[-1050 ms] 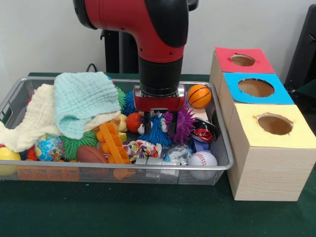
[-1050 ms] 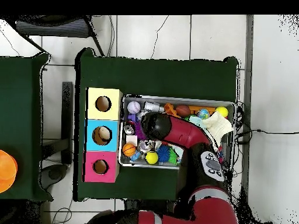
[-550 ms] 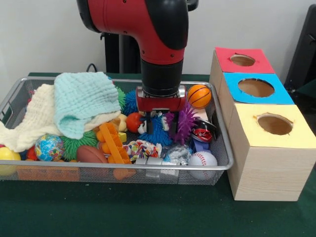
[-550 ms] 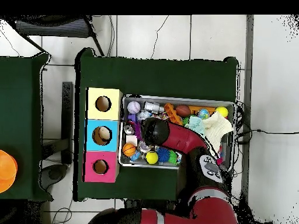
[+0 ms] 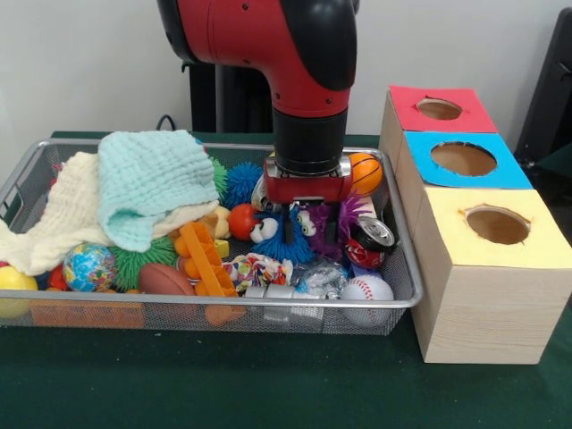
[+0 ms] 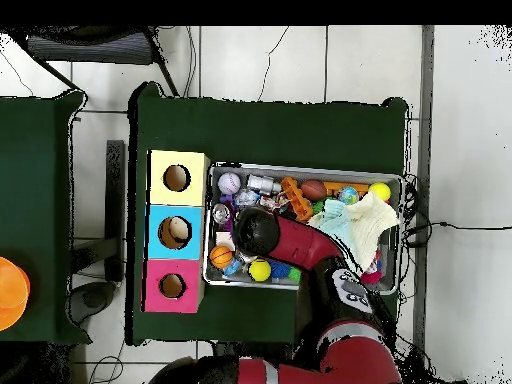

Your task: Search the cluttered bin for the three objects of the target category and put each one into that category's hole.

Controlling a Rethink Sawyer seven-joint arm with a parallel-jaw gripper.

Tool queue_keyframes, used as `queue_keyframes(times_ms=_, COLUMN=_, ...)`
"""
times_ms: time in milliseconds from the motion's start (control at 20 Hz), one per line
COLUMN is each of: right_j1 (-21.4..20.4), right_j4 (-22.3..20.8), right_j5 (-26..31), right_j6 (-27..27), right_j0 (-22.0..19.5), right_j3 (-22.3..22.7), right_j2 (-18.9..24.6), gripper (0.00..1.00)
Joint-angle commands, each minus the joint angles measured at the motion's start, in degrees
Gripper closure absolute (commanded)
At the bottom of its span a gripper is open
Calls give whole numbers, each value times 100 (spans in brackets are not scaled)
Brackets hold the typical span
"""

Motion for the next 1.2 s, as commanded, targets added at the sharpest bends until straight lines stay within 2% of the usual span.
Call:
queue_keyframes(times_ms=50, right_j1=284, right_j4=321, right_j5=-420, right_j6=1442, right_j0=12, right_j3=383, right_j2=813, gripper=0)
queue_keyframes(times_ms=550, right_j1=393, right_j4=470, right_j5=-1109, right_j6=1625, right_j0=78, right_j3=300, right_j2=993, gripper=0)
queue_keyframes(times_ms=850, right_j1=466, right_j4=503, right_j5=-896, right_j6=1432, right_j0=207, right_j3=115, right_j2=732, gripper=0)
queue_keyframes(times_ms=1100, right_j1=420, right_j4=472, right_j5=-749, right_j6=1350, right_j0=402, right_j3=46, right_j2=262, gripper=0)
queue_keyframes(times_ms=1200, right_j1=408, right_j4=429, right_j5=-561, right_j6=1197, right_j0=397, right_j3=-123, right_j2=102, gripper=0)
